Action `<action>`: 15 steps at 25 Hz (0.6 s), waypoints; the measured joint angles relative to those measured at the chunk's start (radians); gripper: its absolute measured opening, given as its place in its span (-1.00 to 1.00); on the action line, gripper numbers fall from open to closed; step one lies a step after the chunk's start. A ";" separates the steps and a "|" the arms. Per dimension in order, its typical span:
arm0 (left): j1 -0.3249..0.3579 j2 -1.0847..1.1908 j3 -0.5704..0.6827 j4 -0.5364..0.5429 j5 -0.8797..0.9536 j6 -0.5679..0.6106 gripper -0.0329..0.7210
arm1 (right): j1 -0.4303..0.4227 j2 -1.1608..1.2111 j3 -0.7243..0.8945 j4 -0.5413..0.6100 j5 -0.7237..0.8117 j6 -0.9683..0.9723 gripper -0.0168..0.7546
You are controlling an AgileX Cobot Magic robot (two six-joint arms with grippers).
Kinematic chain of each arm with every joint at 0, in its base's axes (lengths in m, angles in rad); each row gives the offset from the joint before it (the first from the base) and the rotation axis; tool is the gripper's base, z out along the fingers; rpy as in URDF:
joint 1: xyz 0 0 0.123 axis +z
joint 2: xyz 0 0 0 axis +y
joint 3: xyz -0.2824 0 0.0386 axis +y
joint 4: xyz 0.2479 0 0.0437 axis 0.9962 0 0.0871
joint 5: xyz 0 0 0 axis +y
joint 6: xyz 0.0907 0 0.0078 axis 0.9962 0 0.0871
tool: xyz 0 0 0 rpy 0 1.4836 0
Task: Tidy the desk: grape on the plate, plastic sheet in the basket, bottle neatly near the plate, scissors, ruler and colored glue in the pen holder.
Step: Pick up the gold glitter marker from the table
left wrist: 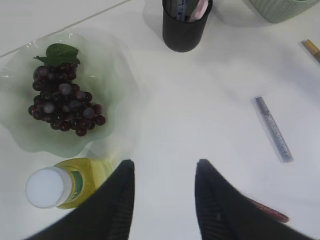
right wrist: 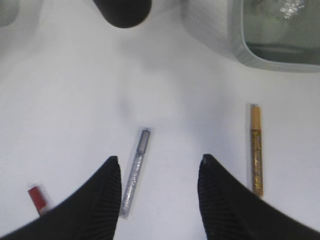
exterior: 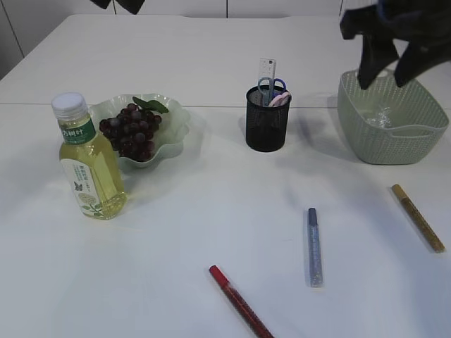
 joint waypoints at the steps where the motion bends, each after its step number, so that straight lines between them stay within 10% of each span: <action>1: 0.000 0.000 0.000 0.000 0.000 0.000 -0.12 | -0.024 0.000 0.023 -0.004 0.000 -0.002 0.07; 15: 0.000 0.000 0.000 -0.004 0.000 0.000 -0.12 | -0.167 0.075 0.336 -0.142 -0.014 -0.065 0.03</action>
